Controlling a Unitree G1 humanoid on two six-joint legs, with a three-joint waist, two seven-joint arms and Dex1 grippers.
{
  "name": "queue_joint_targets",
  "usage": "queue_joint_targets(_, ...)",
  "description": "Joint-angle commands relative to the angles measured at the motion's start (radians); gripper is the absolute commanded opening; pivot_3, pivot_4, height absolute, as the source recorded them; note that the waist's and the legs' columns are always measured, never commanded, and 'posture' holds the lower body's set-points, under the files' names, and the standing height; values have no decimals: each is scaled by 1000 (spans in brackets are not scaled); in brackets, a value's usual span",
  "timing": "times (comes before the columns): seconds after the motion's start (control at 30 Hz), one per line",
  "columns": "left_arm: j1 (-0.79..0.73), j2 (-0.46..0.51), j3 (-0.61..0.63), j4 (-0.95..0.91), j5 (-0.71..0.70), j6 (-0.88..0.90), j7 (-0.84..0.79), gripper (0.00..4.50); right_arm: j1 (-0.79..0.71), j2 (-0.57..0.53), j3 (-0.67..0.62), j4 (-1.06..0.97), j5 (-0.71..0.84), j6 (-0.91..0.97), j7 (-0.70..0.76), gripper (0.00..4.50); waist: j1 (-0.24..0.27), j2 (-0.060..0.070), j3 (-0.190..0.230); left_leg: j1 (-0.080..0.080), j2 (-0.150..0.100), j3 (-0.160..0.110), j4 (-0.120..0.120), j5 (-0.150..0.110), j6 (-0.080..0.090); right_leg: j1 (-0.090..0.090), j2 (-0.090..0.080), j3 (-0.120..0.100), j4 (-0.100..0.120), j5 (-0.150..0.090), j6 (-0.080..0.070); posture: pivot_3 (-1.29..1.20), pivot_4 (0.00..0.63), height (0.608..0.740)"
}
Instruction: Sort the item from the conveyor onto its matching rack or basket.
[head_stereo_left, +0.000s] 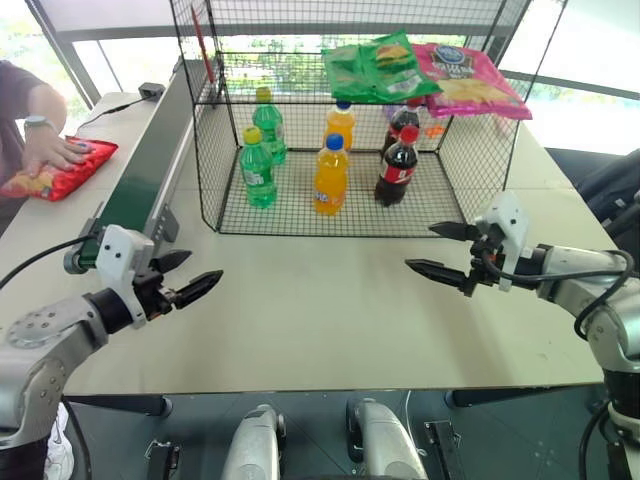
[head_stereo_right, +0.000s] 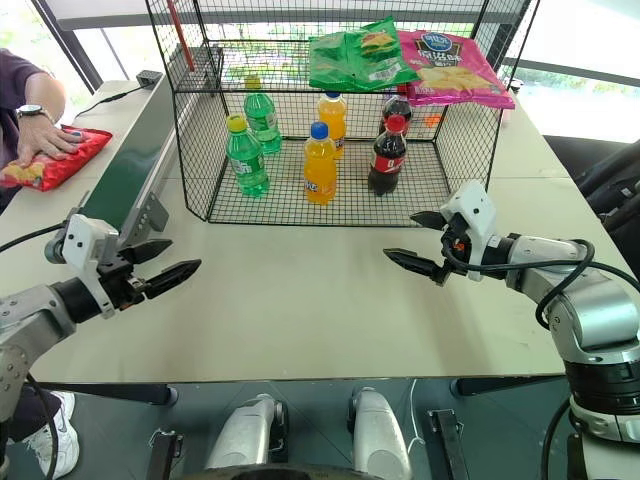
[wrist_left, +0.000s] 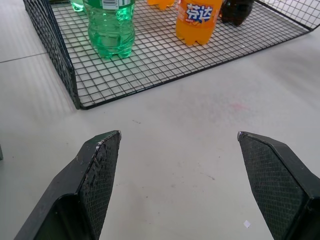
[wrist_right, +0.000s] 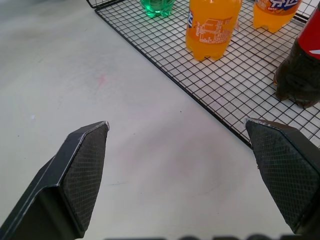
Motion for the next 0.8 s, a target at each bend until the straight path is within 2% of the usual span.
queue_joint_targets(0.03, -13, 5, 7, -12, -4, -18, -3, 3924, -10, -10, -11, -27, -1, -12, 2, 4500, 0, 0, 0, 0, 0, 0, 0, 0, 0, 0, 0, 0, 0, 0, 0, 0, 150, 740)
queue_joint_targets(0.8, -20, 8, 12, -5, 18, -45, 4, 3924, -29, 0, 2, -11, -12, -25, 0, 4500, 0, 0, 0, 0, 0, 0, 0, 0, 0, 0, 0, 0, 1, 0, 0, 0, 150, 740)
